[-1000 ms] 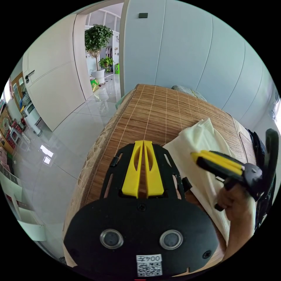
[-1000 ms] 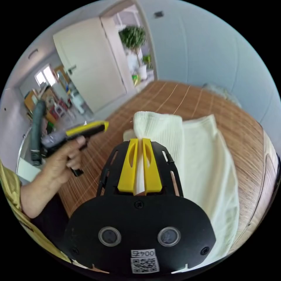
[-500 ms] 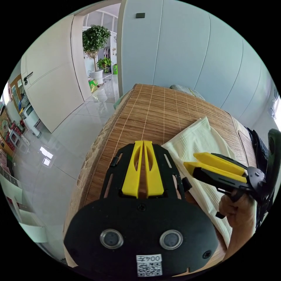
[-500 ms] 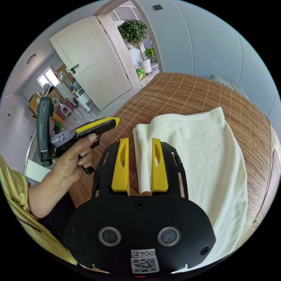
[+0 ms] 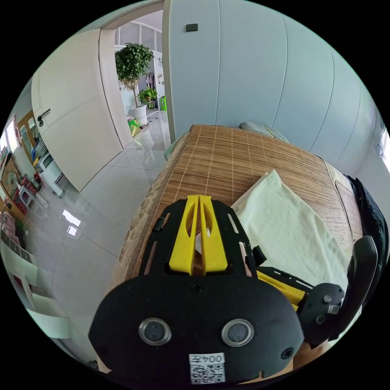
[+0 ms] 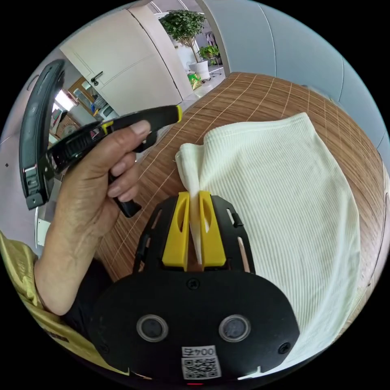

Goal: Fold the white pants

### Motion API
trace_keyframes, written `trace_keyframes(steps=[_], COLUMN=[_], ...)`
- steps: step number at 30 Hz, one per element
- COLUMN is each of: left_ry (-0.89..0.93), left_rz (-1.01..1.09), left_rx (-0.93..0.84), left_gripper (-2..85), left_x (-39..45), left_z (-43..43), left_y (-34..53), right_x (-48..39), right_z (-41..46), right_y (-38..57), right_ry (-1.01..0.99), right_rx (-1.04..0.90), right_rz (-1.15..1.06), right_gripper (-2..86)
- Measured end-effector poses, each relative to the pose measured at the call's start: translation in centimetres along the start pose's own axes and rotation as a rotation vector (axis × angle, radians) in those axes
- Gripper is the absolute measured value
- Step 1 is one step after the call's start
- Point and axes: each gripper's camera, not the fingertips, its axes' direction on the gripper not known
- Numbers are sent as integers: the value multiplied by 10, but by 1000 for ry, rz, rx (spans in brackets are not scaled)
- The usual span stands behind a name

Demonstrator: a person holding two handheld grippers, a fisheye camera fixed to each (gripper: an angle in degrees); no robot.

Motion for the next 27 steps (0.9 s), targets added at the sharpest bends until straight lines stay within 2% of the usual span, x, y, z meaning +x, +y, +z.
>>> trace_keyframes(steps=[6, 8, 10, 14, 18, 21, 25, 27], left_ry=[46, 84, 122, 140, 66, 49, -18, -32], left_rz=[-92, -124, -157, -144, -121, -155, -206, -215], left_rx=[-11, -15, -46, -103, -107, -119, -121, -139], left_gripper=[7, 7, 7, 5, 4, 3, 2, 2], left_x=[-20, -23, -20, -10, 0, -5, -12, -14], left_z=[2, 4, 12, 25, 32, 40, 40, 45], left_y=[-1, 0, 3, 5, 7, 9, 6, 3], right_x=[14, 38, 67, 136, 161, 174, 173, 176], right_z=[-25, -54, -61, -34, -5, 15, -10, 1], right_y=[-1, -10, -27, -82, -110, -118, -114, -112], right_ry=[-74, 50, 149, 150, 158, 85, 104, 175], right_rx=[76, 182, 208, 88, 3, -59, 122, 145], right_rz=[-33, -39, 3, 48, 22, -5, -16, 9], right_gripper=[78, 79, 83, 112, 115, 56, 33, 36])
